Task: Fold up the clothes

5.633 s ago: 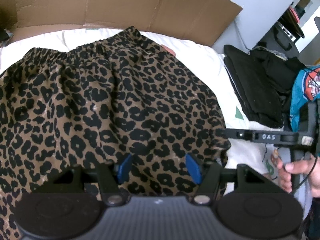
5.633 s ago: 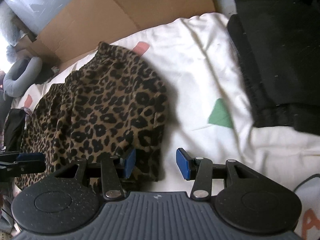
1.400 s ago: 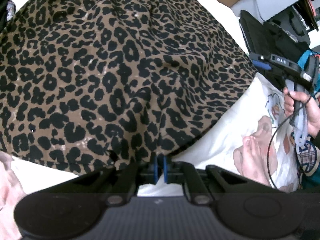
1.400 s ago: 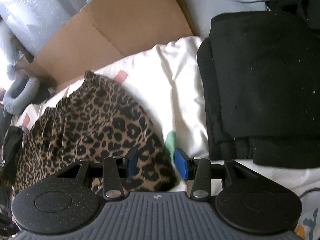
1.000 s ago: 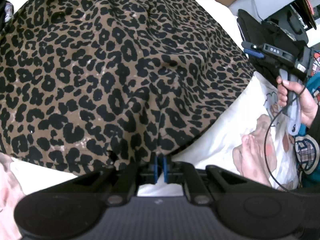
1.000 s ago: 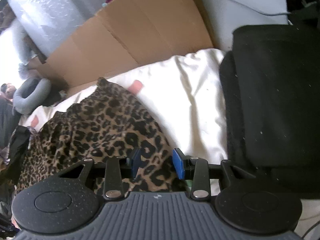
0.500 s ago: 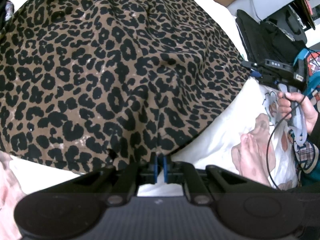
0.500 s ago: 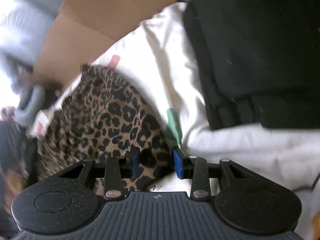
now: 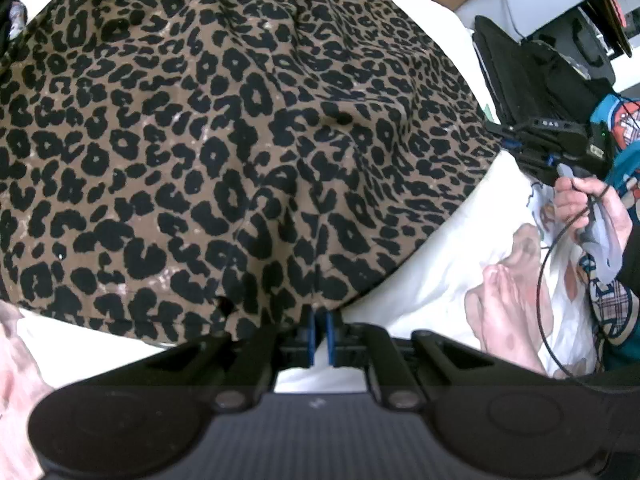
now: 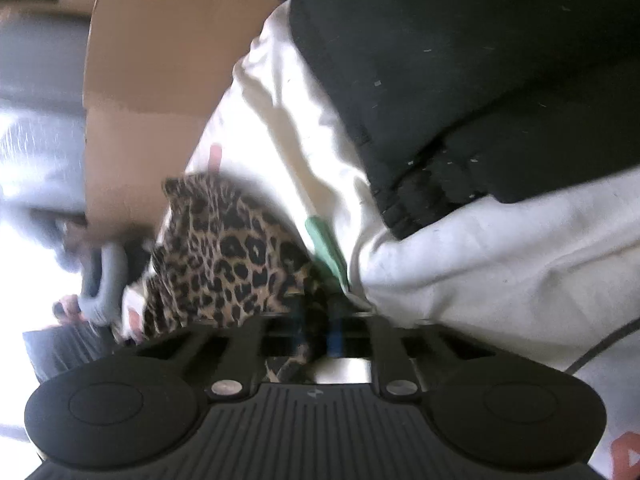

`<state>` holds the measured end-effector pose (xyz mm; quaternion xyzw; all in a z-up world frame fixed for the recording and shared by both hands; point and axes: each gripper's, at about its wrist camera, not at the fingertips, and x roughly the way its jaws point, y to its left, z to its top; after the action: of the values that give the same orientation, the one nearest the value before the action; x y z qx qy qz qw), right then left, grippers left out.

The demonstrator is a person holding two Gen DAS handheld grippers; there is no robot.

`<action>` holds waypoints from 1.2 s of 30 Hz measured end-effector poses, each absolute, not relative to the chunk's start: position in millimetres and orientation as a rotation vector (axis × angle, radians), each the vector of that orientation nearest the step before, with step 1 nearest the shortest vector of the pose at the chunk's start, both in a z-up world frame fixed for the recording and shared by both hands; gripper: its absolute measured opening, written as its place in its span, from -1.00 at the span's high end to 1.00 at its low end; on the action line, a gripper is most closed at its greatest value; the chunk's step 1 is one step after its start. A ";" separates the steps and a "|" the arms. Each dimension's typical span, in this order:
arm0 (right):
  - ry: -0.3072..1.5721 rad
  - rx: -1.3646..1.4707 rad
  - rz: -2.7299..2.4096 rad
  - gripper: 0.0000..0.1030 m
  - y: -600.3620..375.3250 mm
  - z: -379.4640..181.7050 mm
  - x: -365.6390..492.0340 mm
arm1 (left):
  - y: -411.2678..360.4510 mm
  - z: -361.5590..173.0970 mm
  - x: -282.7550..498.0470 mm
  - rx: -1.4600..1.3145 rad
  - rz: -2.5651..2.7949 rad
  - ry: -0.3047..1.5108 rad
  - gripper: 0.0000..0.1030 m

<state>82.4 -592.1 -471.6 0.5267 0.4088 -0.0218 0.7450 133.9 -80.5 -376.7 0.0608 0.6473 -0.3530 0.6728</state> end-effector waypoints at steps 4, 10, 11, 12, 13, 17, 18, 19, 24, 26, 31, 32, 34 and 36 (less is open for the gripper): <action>0.903 1.075 -0.023 0.94 -588.8 -455.7 84.9 | -82.6 -376.2 130.9 0.141 -0.818 1.474 0.89; 0.881 0.949 -0.041 0.95 -594.9 -417.1 89.5 | -88.4 -371.1 127.8 0.130 -0.873 1.473 0.89; 0.876 0.923 -0.047 0.95 -595.0 -410.6 90.5 | -90.2 -370.3 127.1 0.131 -0.886 1.473 0.89; 0.873 0.902 -0.052 0.95 -595.5 -405.3 92.1 | -92.7 -369.6 125.6 0.136 -0.901 1.471 0.89; 0.869 0.881 -0.057 0.95 -595.8 -400.1 93.7 | -95.1 -369.5 123.9 0.140 -0.912 1.471 0.89; 0.847 0.827 -0.081 0.95 -596.6 -387.2 99.2 | -105.8 -370.0 117.7 0.151 -0.961 1.477 0.89; 0.843 0.817 -0.087 0.95 -596.9 -384.8 100.1 | -108.6 -370.2 117.0 0.149 -0.970 1.479 0.89; 0.837 0.809 -0.095 0.95 -597.5 -382.3 100.5 | -110.5 -370.8 116.5 0.143 -0.977 1.482 0.90; 0.815 0.760 -0.128 0.95 -601.0 -371.9 103.9 | -124.2 -375.3 112.7 0.139 -1.019 1.482 0.90; 0.816 0.736 -0.143 0.95 -602.9 -371.9 106.5 | -128.5 -383.0 111.3 0.121 -1.030 1.505 0.93; 0.849 0.691 -0.177 0.95 -600.4 -391.5 113.0 | -137.7 -401.7 103.4 0.176 -1.024 1.509 0.94; 0.853 0.689 -0.186 0.95 -599.7 -396.0 113.5 | -138.2 -405.2 102.1 0.176 -1.021 1.515 0.95; 0.862 0.678 -0.201 0.95 -597.0 -403.1 114.9 | -139.1 -409.6 98.8 0.180 -1.018 1.521 0.96; 0.873 0.654 -0.210 0.95 -593.0 -408.1 116.9 | -139.8 -414.5 95.7 0.182 -1.011 1.530 0.97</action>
<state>116.9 -593.0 -408.1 0.3107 0.4144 -0.0995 0.8496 95.7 -139.8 -414.5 0.0788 0.6613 -0.4371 0.6045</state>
